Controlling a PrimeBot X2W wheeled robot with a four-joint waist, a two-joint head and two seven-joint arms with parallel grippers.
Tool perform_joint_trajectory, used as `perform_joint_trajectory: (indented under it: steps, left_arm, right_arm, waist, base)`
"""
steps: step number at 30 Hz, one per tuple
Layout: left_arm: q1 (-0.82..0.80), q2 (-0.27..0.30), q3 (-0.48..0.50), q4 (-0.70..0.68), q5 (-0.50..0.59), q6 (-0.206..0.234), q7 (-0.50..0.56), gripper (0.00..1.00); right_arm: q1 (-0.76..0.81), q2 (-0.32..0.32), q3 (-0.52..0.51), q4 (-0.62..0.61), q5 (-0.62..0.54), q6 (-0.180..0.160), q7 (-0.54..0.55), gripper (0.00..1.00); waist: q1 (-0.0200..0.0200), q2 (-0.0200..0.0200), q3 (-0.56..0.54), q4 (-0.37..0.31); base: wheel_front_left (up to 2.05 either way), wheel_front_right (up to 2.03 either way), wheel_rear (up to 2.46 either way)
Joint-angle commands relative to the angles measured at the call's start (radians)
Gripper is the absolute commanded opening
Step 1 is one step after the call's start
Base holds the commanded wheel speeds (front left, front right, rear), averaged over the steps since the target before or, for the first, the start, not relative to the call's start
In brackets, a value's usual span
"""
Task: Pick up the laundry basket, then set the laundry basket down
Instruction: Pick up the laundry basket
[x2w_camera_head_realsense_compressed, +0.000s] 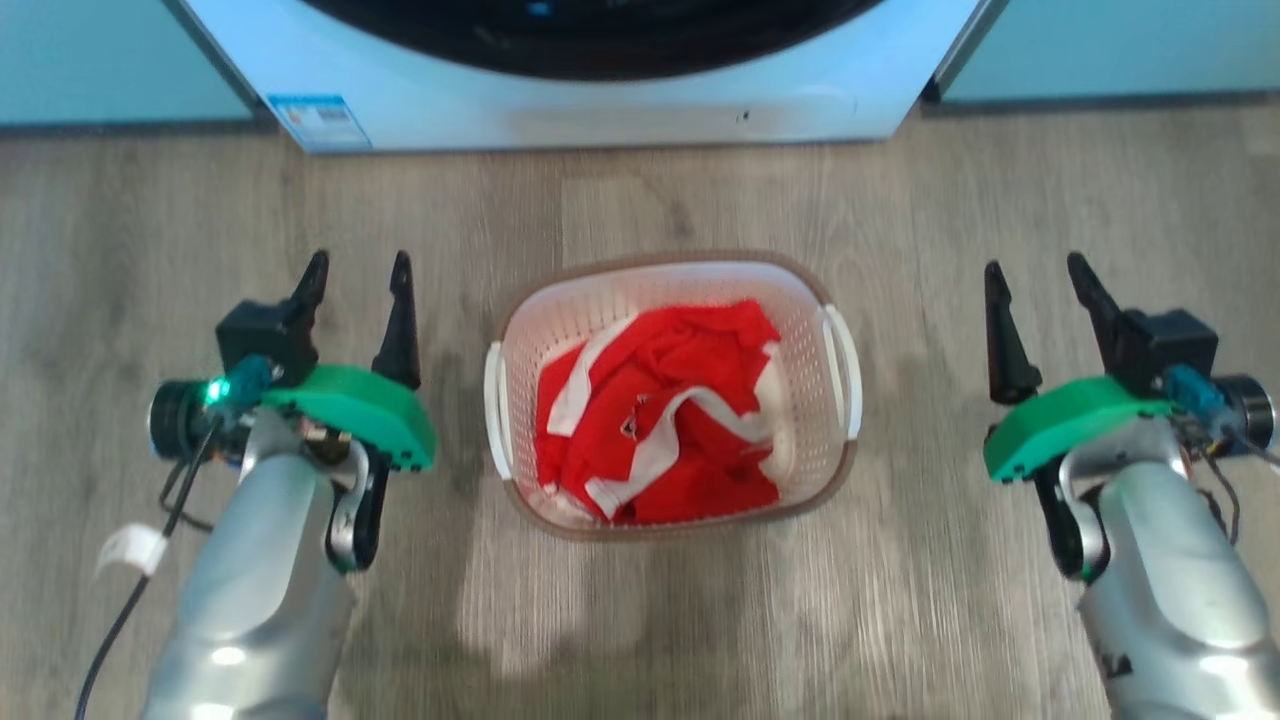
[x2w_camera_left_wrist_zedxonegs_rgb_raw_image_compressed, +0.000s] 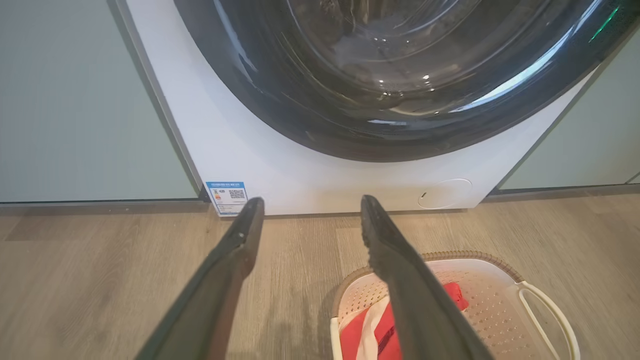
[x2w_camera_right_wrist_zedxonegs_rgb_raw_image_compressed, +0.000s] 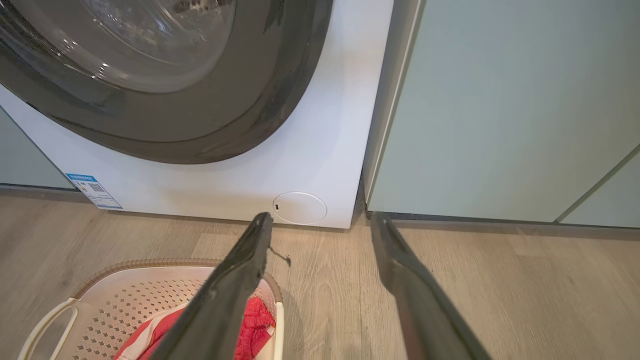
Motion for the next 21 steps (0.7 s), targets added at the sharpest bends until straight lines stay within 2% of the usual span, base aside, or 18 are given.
perform_joint_trajectory:
  steps: [1, 10, 21]
  left_arm:
    - [-0.042, 0.016, 0.027, -0.011, -0.003, -0.005, -0.013, 1.0]
    - [-0.179, -0.012, 0.031, 0.143, 0.0, -0.045, -0.021, 1.0]
    - [-0.249, -0.041, 0.039, 0.27, 0.01, -0.089, -0.021, 1.0]
  right_arm:
    - [-0.024, 0.001, 0.022, -0.016, 0.003, -0.002, -0.013, 1.0]
    - [-0.122, 0.007, 0.038, 0.073, -0.003, -0.002, -0.013, 1.0]
    - [-0.2, 0.02, 0.063, 0.183, -0.002, -0.002, -0.013, 1.0]
  waist:
    - [-0.0002, 0.0, 0.059, -0.001]
    - [-0.0002, 0.0, 0.191, 0.002]
    - [-0.0002, 0.0, 0.289, 0.006]
  base:
    - [0.0, 0.0, 0.0]
    - [0.0, 0.0, 0.0]
    - [0.0, 0.0, 0.0]
